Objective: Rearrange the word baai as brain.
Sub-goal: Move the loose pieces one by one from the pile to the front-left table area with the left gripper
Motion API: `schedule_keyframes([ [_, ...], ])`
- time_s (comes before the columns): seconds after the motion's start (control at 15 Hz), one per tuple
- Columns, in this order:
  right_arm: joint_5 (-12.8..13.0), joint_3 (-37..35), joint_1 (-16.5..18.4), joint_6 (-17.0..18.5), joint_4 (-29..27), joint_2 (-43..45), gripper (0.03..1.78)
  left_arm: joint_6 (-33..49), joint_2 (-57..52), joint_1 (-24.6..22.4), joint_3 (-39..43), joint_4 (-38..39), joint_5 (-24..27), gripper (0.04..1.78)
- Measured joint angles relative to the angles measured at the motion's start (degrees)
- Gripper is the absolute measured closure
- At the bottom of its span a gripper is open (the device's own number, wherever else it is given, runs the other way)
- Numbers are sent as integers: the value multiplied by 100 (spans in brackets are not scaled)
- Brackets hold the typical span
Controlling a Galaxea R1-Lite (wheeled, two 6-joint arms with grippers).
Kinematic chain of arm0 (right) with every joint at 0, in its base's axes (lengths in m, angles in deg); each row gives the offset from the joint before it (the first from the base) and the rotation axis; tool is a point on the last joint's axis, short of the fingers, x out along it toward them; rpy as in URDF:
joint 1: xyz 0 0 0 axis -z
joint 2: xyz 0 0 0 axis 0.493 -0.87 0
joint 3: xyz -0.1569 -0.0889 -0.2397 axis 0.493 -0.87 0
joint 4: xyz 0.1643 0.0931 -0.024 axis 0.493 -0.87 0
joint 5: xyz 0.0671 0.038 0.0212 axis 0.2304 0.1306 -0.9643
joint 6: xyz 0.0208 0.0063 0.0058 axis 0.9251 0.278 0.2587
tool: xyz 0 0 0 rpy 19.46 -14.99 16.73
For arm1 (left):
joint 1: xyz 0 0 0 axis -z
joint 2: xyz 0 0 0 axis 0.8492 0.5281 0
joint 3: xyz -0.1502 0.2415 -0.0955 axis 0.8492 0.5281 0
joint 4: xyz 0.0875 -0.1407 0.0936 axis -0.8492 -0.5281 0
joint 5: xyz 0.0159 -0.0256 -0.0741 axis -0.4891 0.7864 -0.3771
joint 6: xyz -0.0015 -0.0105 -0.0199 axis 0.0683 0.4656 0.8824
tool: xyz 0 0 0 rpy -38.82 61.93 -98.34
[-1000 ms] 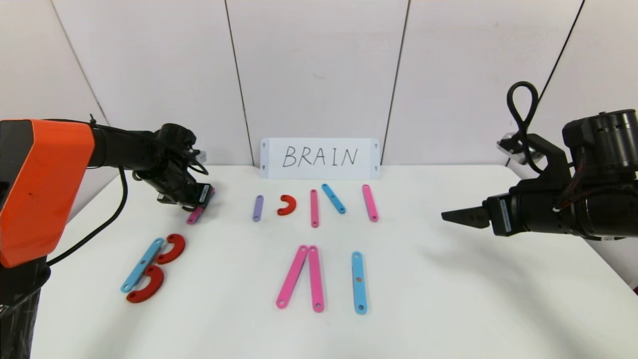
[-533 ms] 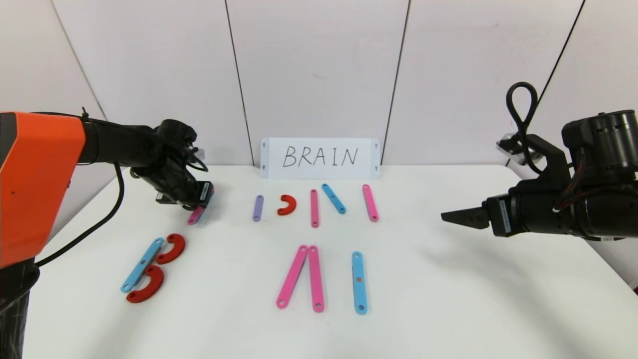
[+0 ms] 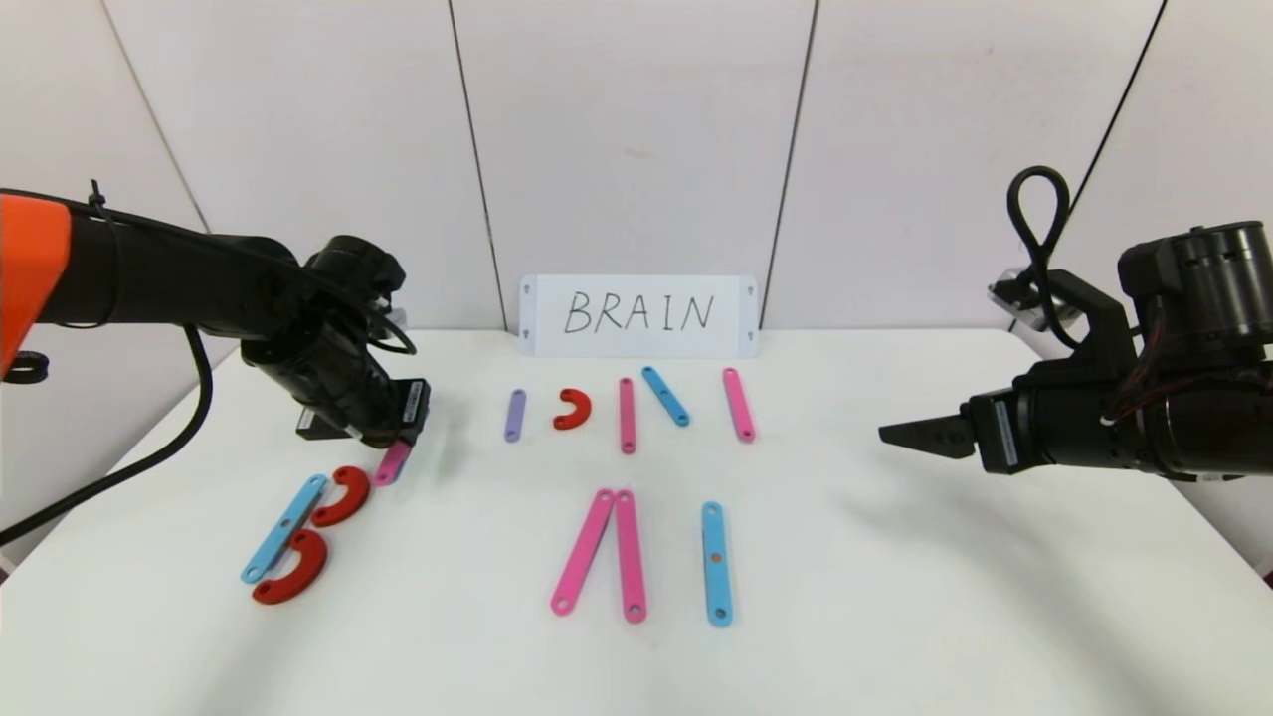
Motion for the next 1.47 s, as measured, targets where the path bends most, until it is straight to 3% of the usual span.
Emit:
schedule_keyframes([
  [0.2,2,-5,-7,2,0,-9,7,265,-386,235,697,63,-386,152],
  [0.53,5,-5,-30,2,-2,-26,7,345,-701,356,1389,188,-402,152],
  [0.8,11,-7,-41,0,0,-48,7,471,-723,513,1924,714,-378,152],
  [1.47,11,-27,-49,0,-2,-37,7,703,-695,935,2175,722,-402,152],
])
